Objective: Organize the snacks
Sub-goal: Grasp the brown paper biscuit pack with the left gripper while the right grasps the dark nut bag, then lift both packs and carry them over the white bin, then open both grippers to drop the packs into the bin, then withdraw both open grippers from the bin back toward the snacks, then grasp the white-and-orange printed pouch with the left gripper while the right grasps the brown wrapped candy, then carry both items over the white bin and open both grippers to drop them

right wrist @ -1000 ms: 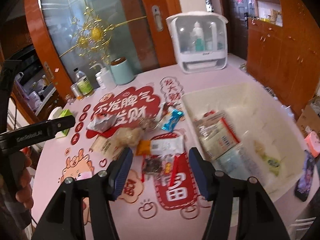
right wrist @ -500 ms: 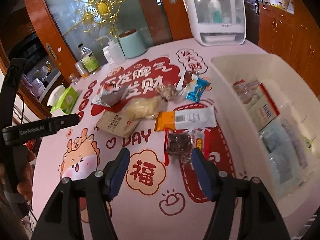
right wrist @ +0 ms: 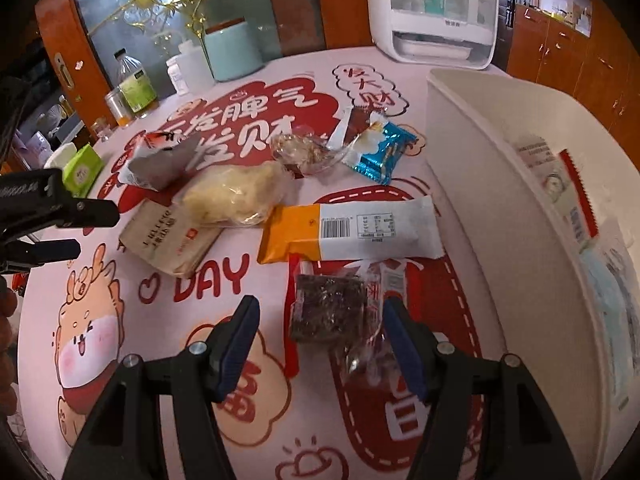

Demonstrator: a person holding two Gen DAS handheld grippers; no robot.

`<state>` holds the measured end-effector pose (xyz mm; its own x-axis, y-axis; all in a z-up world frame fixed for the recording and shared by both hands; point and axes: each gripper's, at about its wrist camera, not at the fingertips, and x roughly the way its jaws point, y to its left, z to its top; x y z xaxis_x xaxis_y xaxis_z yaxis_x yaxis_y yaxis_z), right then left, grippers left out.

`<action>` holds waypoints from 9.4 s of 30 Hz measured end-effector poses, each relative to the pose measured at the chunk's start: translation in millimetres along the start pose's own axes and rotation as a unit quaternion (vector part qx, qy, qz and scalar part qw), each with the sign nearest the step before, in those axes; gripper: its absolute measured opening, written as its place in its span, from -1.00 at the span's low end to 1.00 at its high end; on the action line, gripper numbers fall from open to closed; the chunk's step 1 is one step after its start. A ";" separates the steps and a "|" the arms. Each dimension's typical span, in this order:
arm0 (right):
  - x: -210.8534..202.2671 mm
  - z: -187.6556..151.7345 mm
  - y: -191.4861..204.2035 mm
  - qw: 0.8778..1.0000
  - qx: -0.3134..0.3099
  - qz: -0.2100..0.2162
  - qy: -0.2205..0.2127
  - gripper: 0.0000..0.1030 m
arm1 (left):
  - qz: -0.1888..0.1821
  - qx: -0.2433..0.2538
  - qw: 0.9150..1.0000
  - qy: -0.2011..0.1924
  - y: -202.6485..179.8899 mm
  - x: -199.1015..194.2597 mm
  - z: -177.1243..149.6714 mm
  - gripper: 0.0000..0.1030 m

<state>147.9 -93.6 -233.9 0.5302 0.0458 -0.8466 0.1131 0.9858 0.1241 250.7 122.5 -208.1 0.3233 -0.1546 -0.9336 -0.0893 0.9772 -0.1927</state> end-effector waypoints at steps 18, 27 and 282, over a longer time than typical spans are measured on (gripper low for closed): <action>20.7 -1.8 -7.4 0.998 -0.055 -0.014 0.020 0.25 | 0.061 -0.237 0.970 0.002 3.4 61.1 24.8 0.65; 19.6 -2.8 -9.0 0.997 -0.067 -0.004 0.025 0.20 | 0.156 -0.276 0.947 0.043 -13.7 77.1 26.4 0.68; -209.0 28.7 -179.2 0.985 0.083 -0.044 -0.147 -0.55 | -0.055 0.300 0.944 -0.129 -322.7 -148.9 -89.4 0.23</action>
<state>40.9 -284.5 -64.4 0.7300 -0.1124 -0.6741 0.2929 0.9427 0.1599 147.2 -182.9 -34.0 0.5256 -0.2957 -0.7977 0.4825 0.8759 -0.0067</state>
